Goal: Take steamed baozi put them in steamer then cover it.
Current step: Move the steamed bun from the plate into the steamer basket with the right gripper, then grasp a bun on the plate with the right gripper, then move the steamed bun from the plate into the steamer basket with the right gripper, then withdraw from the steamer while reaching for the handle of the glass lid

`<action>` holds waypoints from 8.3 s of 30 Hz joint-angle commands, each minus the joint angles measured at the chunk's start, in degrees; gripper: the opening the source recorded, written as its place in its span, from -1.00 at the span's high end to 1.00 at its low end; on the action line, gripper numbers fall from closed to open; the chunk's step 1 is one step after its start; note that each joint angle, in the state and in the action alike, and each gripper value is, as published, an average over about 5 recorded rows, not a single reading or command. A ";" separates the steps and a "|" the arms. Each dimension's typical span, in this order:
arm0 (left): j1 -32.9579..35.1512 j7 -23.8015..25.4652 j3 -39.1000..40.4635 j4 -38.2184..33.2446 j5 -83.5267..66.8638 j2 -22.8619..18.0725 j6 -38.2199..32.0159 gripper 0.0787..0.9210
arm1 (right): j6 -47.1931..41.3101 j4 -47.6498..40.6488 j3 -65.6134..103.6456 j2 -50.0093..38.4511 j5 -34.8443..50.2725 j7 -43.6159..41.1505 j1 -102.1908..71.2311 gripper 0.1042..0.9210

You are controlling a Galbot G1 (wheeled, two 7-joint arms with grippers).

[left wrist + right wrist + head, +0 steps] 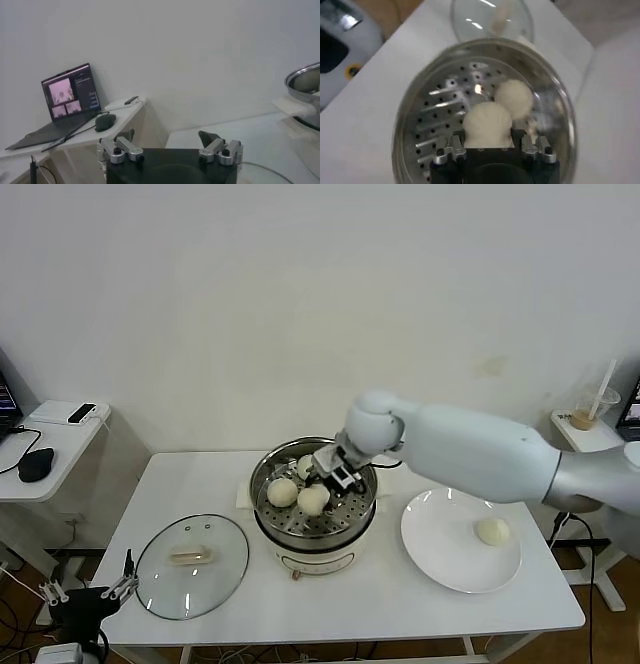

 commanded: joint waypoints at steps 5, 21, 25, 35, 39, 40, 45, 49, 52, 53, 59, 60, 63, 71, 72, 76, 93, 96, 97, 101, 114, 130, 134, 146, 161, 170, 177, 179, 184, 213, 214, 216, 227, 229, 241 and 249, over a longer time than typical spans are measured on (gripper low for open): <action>-0.42 -0.03 -0.17 0.11 -0.16 -0.13 0.05 -0.77 | 9.98 -0.64 -4.57 3.10 -6.40 0.75 0.60 -0.18; -0.71 -0.09 -0.24 0.28 -0.39 -0.24 0.05 -0.77 | 12.44 0.05 -4.67 2.71 -5.64 0.12 1.19 -0.31; -0.76 -0.09 -0.27 0.40 -0.44 -0.13 0.05 -0.77 | 12.44 0.54 -3.76 1.85 -4.84 0.04 1.65 -0.58; -1.26 -0.04 -0.41 0.68 -0.87 0.86 0.07 -0.77 | 3.98 0.76 3.03 -4.76 0.53 -3.62 3.12 -0.76; -1.69 -0.03 -0.09 1.03 -0.92 1.26 0.05 -0.77 | -3.53 0.25 8.26 -9.11 2.83 -5.10 2.23 -0.76; -1.80 -0.03 0.06 1.12 -0.91 1.34 0.05 -0.77 | -5.00 0.25 9.35 -10.29 3.53 -5.20 2.05 -0.76; -2.26 0.01 0.40 1.33 -1.18 1.92 0.06 -0.77 | -9.34 1.76 12.70 -16.39 4.70 -5.23 0.96 -0.76; -2.38 0.02 0.54 1.56 -1.53 2.42 0.06 -0.77 | -10.41 3.47 13.57 -23.34 1.90 -5.52 -1.12 -0.76; -2.40 0.02 0.98 1.70 -1.57 2.79 0.05 -0.77 | -9.59 3.43 14.41 -28.26 -1.83 -6.21 -3.63 -0.76; -2.43 0.02 1.17 1.75 -1.55 2.91 0.05 -0.77 | -9.16 3.27 15.16 -29.82 -3.09 -6.52 -4.91 -0.76; -2.70 0.02 2.20 2.24 -1.31 3.31 0.05 -0.77 | -6.00 2.36 23.92 -36.51 -9.60 -8.27 -16.70 -0.76; -2.74 0.02 2.34 2.36 -1.29 3.36 0.04 -0.77 | -5.33 2.11 25.86 -37.11 -10.83 -8.41 -19.40 -0.76; -2.76 0.02 2.62 2.77 -1.22 3.63 0.01 -0.77 | -4.00 1.18 31.28 -38.16 -13.71 -8.37 -27.11 -0.76; -2.20 0.06 2.61 3.59 -1.00 3.87 -0.11 -0.77 | -2.93 -2.64 42.84 -37.72 -19.96 -6.86 -40.82 -0.76; -2.12 0.07 2.63 3.64 -0.95 3.87 -0.13 -0.77 | -2.97 -3.42 43.64 -37.35 -20.59 -6.64 -41.85 -0.76; -1.99 0.17 2.58 3.57 -0.81 3.92 -0.12 -0.77 | -2.35 -6.78 45.42 -35.21 -23.19 -6.12 -43.98 -0.76; -1.27 0.22 1.14 3.12 -0.96 3.67 -0.11 -0.77 | -1.95 -18.41 45.08 -22.95 -28.37 -4.28 -41.19 -0.76; -1.35 0.21 1.04 3.17 -0.97 3.57 -0.11 -0.77 | -2.18 -19.26 44.48 -22.17 -29.02 -4.11 -40.58 -0.75; -1.41 0.21 1.02 3.22 -0.98 3.54 -0.10 -0.77 | -2.18 -19.56 44.34 -21.99 -29.22 -4.01 -40.40 -0.74; -1.63 0.20 1.03 3.47 -0.96 3.43 -0.10 -0.77 | -2.16 -20.38 44.16 -21.67 -29.66 -3.76 -39.91 -0.68; -1.88 0.15 1.24 3.64 -0.90 3.26 -0.10 -0.77 | -2.99 -19.24 42.82 -22.60 -28.15 -4.63 -38.04 -0.28; -2.47 0.15 1.36 3.85 -0.94 3.25 -0.07 -0.77 | -7.96 -4.36 26.33 -29.07 -14.00 -6.23 -15.32 -0.22; -2.71 0.15 1.63 3.88 -0.88 3.21 -0.07 -0.77 | -9.77 -2.01 21.28 -28.35 -8.45 -6.00 -7.70 -0.23; -3.15 0.15 1.98 3.96 -0.76 3.45 -0.03 -0.77 | -18.18 9.94 8.78 -20.25 6.96 -0.80 7.24 -0.24; -3.01 0.09 1.31 3.22 -0.74 2.88 0.01 -0.77 | -27.32 7.69 -0.50 -9.76 16.94 6.50 6.41 -0.26; -3.21 0.15 1.07 3.09 -1.05 2.87 0.02 -0.77 | -29.35 3.59 -1.85 -6.78 16.79 9.46 2.57 -0.26; -3.19 0.24 0.94 3.10 -1.13 3.02 0.00 -0.77 | -29.19 -0.78 -1.33 -4.54 14.32 10.45 0.16 -0.26; -3.13 0.26 0.79 3.15 -1.16 3.19 -0.01 -0.77 | -29.12 -1.57 -0.97 -4.01 14.08 10.51 -0.47 -0.26; -3.24 0.22 0.57 2.89 -1.30 3.21 0.02 -0.77 | -29.09 -2.55 -0.64 -3.35 13.28 10.74 -1.50 -0.26; -2.89 0.20 0.27 2.15 -1.27 3.07 0.01 -0.77 | -28.16 0.24 5.25 -6.99 12.70 11.21 -1.08 -0.75; -2.92 0.21 0.28 2.13 -1.28 3.09 0.01 -0.77 | -28.17 1.15 5.67 -7.95 13.27 11.16 -0.63 -0.75; -3.02 0.20 0.32 2.12 -1.28 3.12 0.02 -0.77 | -28.29 2.96 6.89 -9.75 14.39 11.57 -0.16 -0.76; -3.83 -0.53 0.41 2.72 -3.23 2.83 -2.86 -0.77 | -25.70 14.37 23.88 -18.98 23.40 33.12 -15.99 -0.76; -4.02 -0.77 0.43 2.80 -3.63 2.71 -3.92 -0.77 | -23.49 16.39 30.05 -20.76 23.66 37.93 -22.66 -0.76; -4.17 -0.52 2.07 4.60 -0.81 1.79 -6.36 -0.77 | -0.79 23.31 72.97 -19.11 14.25 49.93 -70.69 -0.76; -3.63 1.29 3.22 10.00 21.52 1.92 -8.61 -0.77 | 6.19 26.34 102.23 -4.13 11.48 45.31 -94.24 -0.76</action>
